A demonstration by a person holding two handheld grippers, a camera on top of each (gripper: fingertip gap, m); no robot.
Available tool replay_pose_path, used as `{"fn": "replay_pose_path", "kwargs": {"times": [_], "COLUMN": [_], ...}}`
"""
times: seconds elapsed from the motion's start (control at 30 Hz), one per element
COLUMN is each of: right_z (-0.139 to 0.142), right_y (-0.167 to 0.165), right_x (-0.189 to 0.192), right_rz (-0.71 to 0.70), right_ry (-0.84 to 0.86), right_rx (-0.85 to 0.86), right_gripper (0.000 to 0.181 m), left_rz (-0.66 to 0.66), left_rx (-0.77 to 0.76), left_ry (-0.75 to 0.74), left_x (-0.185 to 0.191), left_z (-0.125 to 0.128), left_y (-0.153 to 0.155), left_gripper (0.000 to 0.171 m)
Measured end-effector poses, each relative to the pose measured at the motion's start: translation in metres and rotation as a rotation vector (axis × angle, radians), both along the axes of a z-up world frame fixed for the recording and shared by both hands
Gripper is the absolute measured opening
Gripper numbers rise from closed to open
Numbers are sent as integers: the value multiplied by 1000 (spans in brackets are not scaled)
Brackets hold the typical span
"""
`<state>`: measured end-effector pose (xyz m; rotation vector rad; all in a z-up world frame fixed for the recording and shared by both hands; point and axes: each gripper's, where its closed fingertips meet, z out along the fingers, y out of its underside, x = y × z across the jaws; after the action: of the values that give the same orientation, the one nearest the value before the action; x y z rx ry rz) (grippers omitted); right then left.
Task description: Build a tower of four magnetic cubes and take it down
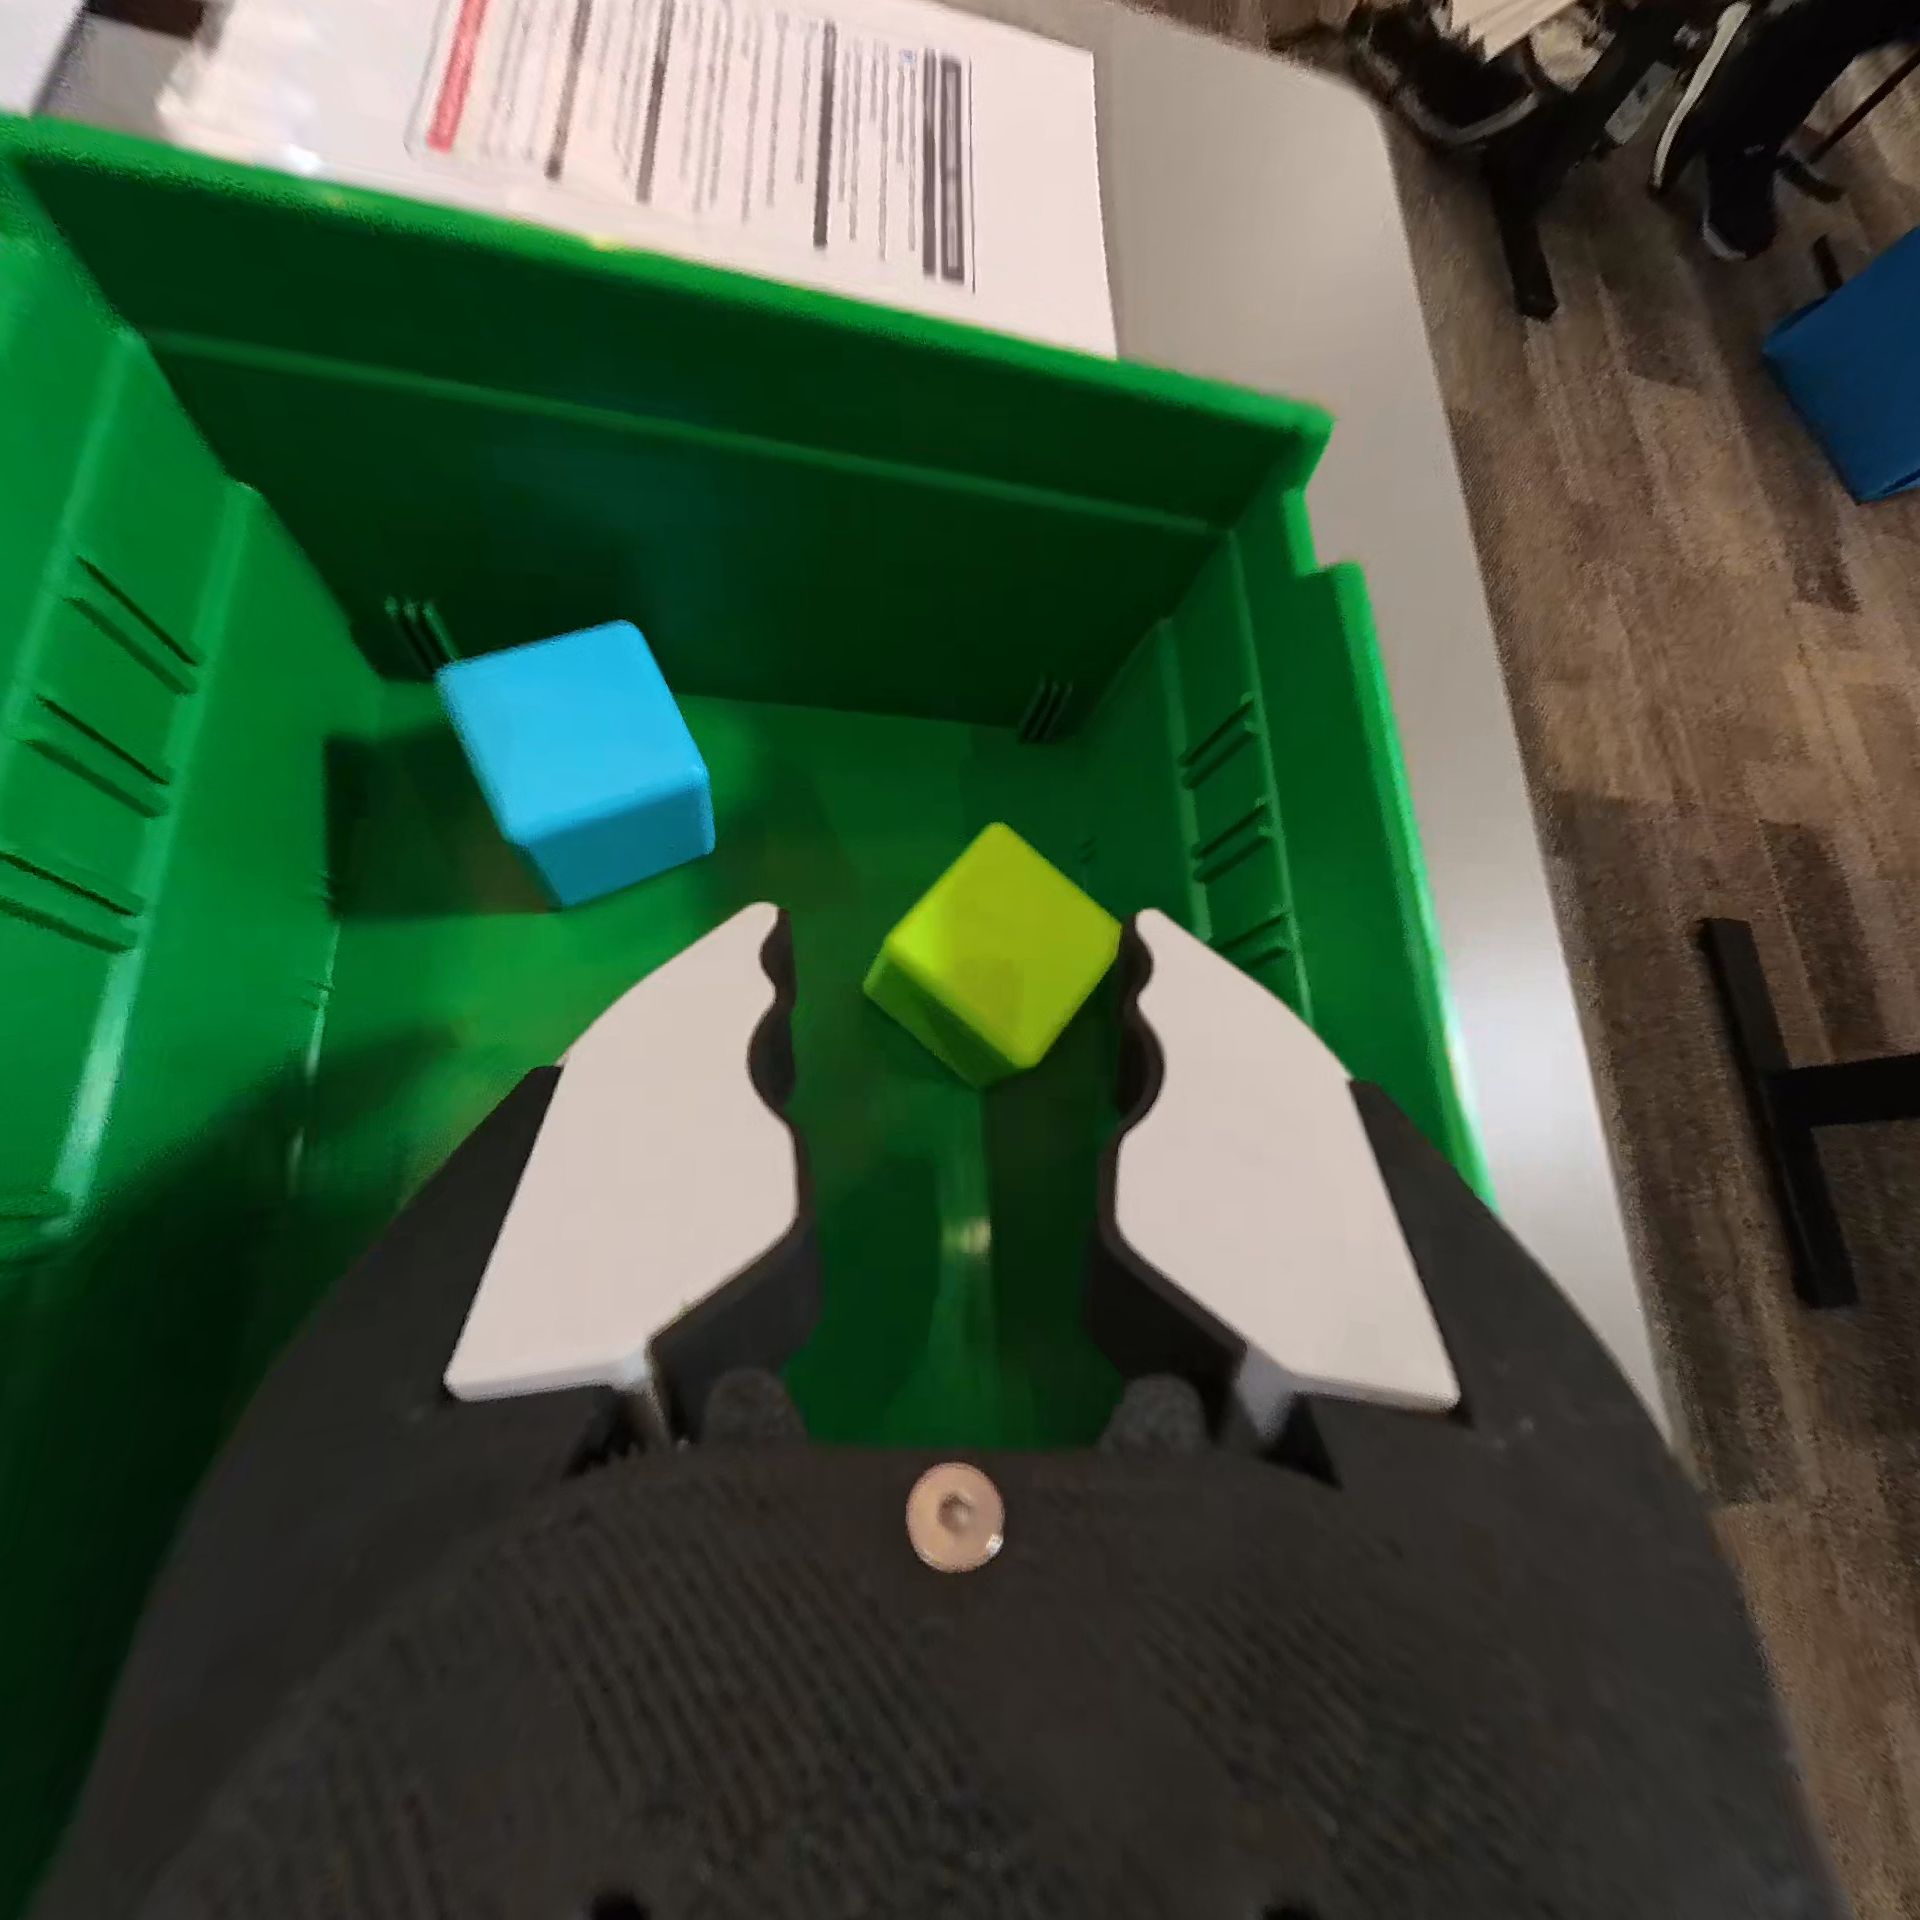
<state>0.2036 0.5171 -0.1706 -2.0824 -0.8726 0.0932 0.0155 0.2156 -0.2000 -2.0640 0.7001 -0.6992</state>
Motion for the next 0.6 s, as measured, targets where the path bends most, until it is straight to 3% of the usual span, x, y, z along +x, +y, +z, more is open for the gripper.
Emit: {"fn": "replay_pose_path", "kwargs": {"times": [0.13, 0.2, 0.33, 0.4, 0.5, 0.6], "right_z": [38, 64, 124, 142, 136, 108], "right_y": [-13, -32, -131, -184, -243, -270], "right_x": [-20, -46, -121, -144, -170, -189], "right_rz": [68, 178, 692, 879, 1073, 1131], "right_ry": [66, 158, 429, 532, 595, 542], "right_rx": [80, 120, 209, 220, 98, -10], "right_gripper": [60, 59, 63, 59, 50, 52], "left_rz": [2, 3, -5, 13, 42, 50], "left_rx": [-2, -3, 26, 76, 93, 86], "left_ry": [0, 0, 8, 45, 111, 135], "left_x": [0, 0, 1, -2, -7, -9], "left_z": [0, 0, 2, 5, 6, 4], "left_y": [0, 0, 0, 2, 5, 4], "left_gripper": [71, 72, 74, 81, 86, 88]}}
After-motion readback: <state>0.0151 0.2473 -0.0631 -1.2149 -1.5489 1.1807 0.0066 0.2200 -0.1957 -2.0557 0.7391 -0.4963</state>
